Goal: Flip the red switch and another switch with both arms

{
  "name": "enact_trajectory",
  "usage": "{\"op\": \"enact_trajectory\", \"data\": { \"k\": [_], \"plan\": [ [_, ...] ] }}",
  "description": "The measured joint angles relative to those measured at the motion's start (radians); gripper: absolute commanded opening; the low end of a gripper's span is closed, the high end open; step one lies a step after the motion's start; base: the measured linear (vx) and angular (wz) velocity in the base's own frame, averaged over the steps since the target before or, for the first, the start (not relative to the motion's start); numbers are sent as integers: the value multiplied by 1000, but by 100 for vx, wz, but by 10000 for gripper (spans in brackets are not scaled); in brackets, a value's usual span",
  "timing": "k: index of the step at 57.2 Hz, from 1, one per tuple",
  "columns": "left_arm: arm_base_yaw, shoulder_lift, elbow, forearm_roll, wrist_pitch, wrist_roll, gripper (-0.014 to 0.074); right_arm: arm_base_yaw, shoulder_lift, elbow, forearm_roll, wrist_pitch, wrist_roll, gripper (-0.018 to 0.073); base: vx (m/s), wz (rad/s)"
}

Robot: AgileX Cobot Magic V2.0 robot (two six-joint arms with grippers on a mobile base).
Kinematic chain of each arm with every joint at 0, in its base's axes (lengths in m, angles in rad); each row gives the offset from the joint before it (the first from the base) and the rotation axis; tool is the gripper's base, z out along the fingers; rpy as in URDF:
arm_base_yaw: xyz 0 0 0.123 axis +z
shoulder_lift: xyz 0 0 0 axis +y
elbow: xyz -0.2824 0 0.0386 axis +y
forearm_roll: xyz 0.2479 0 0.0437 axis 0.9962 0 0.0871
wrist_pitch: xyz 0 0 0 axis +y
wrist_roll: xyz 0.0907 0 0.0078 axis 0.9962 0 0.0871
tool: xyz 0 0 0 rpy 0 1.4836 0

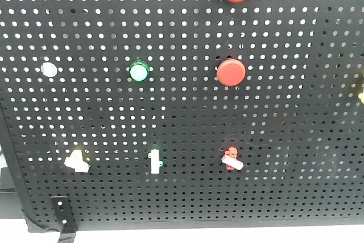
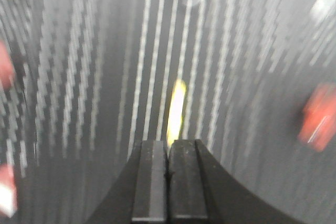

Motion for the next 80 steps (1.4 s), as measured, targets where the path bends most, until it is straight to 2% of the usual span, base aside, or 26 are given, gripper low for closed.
{"op": "enact_trajectory", "data": {
  "k": [12, 24, 31, 46, 53, 67, 74, 80],
  "plan": [
    [0, 111, 0, 0, 14, 0, 3, 0, 134, 0, 59, 14, 22, -6, 0, 0],
    [0, 194, 0, -1, 78, 0, 3, 0, 208, 0, 66, 14, 22, -6, 0, 0],
    [0, 246, 0, 0, 132, 31, 3, 0, 232, 0, 66, 8, 22, -6, 0, 0],
    [-4, 383, 0, -3, 128, 49, 3, 0, 236, 0, 74, 1, 22, -6, 0, 0],
    [-50, 448, 0, -3, 61, 49, 3, 0, 236, 0, 90, -2, 22, -6, 0, 0],
    [-218, 594, 0, -3, -208, 49, 3, 0, 236, 0, 93, -34, 22, -6, 0, 0],
    [-251, 664, -12, -3, -247, 48, 3, 0, 236, 0, 93, -47, 22, -6, 0, 0],
    [-256, 712, -57, -3, -248, 48, 3, 0, 236, 0, 93, -47, 22, -6, 0, 0]
  ]
}}
